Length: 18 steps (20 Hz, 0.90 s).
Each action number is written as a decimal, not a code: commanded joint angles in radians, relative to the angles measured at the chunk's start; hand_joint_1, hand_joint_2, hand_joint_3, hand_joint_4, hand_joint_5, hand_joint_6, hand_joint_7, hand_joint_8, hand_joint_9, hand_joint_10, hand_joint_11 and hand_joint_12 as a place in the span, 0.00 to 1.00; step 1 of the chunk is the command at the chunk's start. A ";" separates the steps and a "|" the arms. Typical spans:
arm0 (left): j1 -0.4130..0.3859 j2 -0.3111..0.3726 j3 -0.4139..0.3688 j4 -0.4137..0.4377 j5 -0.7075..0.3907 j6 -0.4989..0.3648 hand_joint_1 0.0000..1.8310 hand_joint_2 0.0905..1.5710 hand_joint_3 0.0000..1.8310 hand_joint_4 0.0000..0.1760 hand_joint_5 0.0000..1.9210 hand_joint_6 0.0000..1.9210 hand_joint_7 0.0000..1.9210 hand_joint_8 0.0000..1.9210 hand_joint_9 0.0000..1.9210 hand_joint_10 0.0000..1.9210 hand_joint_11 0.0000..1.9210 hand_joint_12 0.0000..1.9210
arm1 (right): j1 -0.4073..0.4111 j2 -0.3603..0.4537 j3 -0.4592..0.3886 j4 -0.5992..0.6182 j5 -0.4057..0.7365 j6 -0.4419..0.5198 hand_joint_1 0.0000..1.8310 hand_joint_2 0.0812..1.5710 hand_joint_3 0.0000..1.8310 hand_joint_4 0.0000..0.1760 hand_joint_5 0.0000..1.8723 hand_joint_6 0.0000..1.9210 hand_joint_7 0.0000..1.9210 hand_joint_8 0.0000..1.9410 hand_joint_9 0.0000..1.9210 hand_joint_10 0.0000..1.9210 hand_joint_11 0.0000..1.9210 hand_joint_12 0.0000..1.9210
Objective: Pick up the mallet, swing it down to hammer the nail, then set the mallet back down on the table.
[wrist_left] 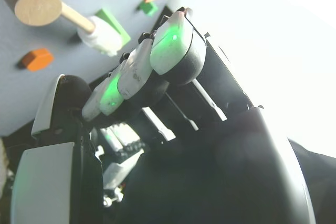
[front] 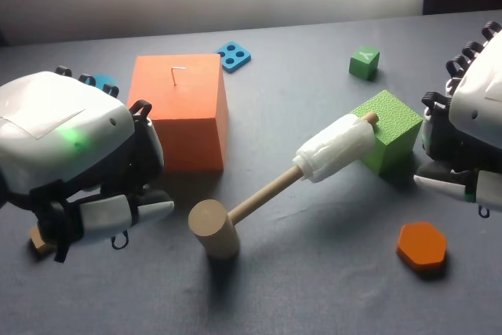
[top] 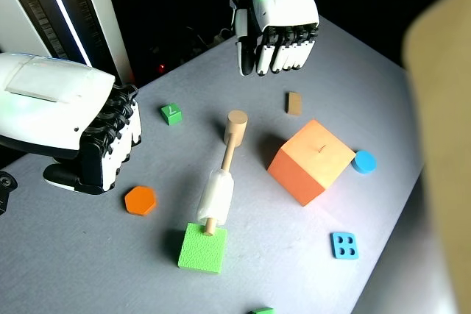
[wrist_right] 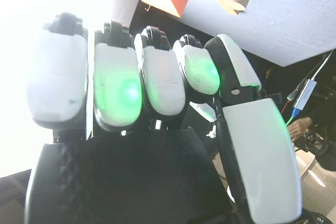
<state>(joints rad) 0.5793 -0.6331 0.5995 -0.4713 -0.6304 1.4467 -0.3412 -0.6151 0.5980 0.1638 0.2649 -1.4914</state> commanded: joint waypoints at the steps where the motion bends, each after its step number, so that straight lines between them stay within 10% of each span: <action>1: -0.012 0.001 0.000 0.023 -0.091 0.005 0.00 0.64 0.09 0.00 0.00 0.00 0.00 0.00 0.00 0.00 0.00 0.00 | 0.008 0.005 -0.005 -0.007 0.111 -0.008 0.14 0.67 0.09 0.00 0.00 0.00 0.00 0.00 0.00 0.00 0.00 0.04; 7: -0.011 0.001 0.024 0.033 -0.071 0.010 0.00 0.69 0.02 0.00 0.00 0.00 0.00 0.00 0.00 0.00 0.00 0.00 | 0.007 0.006 -0.005 -0.007 0.114 -0.014 0.15 0.70 0.00 0.00 0.02 0.00 0.01 0.00 0.00 0.00 0.00 0.08; 12: -0.004 0.001 0.053 0.090 -0.058 -0.075 0.00 0.69 0.01 0.00 0.00 0.00 0.00 0.00 0.00 0.00 0.00 0.00 | 0.016 -0.002 0.000 -0.007 0.097 -0.130 0.55 0.59 0.00 0.00 0.00 0.00 0.00 0.00 0.00 0.00 0.00 0.04; 16: 0.008 0.000 0.103 0.286 -0.041 -0.264 0.00 0.69 0.01 0.00 0.00 0.00 0.00 0.00 0.00 0.00 0.00 0.00 | 0.050 -0.050 0.036 0.032 -0.068 -0.106 0.70 0.57 0.00 0.00 0.02 0.00 0.00 0.00 0.00 0.00 0.00 0.21; 18: 0.024 0.000 0.123 0.370 -0.034 -0.339 0.00 0.71 0.02 0.00 0.00 0.00 0.00 0.00 0.00 0.00 0.00 0.00 | 0.070 -0.083 0.068 0.135 -0.118 -0.150 0.76 0.59 0.01 0.00 0.01 0.00 0.00 0.00 0.00 0.00 0.00 0.10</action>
<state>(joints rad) 0.6201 -0.6331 0.7265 -0.0902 -0.5652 1.0908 -0.2832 -0.7132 0.6731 0.3103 0.0444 -1.6299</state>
